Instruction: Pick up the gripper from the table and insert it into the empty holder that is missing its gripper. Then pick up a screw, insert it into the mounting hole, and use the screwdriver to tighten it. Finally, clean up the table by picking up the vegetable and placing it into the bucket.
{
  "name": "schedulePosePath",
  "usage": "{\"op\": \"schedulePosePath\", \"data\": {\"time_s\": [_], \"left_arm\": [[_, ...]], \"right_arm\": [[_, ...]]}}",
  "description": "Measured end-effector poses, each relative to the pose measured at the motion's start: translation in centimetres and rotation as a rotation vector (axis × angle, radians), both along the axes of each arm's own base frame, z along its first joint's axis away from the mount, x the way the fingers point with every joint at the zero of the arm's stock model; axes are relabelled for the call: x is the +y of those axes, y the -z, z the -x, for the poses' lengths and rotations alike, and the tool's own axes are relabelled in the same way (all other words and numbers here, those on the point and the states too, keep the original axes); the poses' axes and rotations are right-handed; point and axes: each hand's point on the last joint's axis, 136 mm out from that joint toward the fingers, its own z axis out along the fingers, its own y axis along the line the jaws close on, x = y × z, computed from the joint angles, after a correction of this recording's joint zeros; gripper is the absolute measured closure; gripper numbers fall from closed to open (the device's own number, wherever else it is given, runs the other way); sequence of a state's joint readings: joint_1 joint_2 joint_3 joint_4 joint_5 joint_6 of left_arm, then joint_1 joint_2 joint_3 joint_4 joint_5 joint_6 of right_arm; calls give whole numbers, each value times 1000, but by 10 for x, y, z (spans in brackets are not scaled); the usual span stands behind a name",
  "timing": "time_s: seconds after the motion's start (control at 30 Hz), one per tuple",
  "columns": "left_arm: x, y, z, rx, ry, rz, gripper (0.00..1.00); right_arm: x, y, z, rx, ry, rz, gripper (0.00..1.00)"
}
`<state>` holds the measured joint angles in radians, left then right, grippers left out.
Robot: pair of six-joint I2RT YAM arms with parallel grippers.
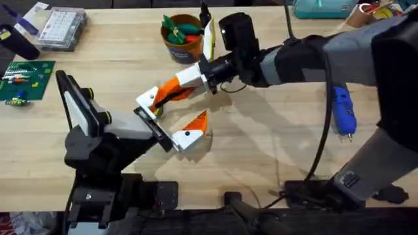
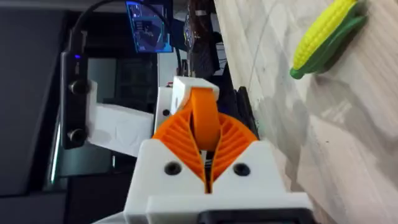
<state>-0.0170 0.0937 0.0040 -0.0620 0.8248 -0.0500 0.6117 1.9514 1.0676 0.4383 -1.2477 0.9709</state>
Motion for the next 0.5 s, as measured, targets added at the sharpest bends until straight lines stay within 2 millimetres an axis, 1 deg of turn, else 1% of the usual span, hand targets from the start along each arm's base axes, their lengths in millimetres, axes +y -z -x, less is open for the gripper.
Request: {"op": "schedulePosePath", "data": {"time_s": [0.5], "left_arm": [[0, 0, 0, 2, -2, 2, 11]], "right_arm": [[0, 0, 0, 18, 3, 7, 979]]}}
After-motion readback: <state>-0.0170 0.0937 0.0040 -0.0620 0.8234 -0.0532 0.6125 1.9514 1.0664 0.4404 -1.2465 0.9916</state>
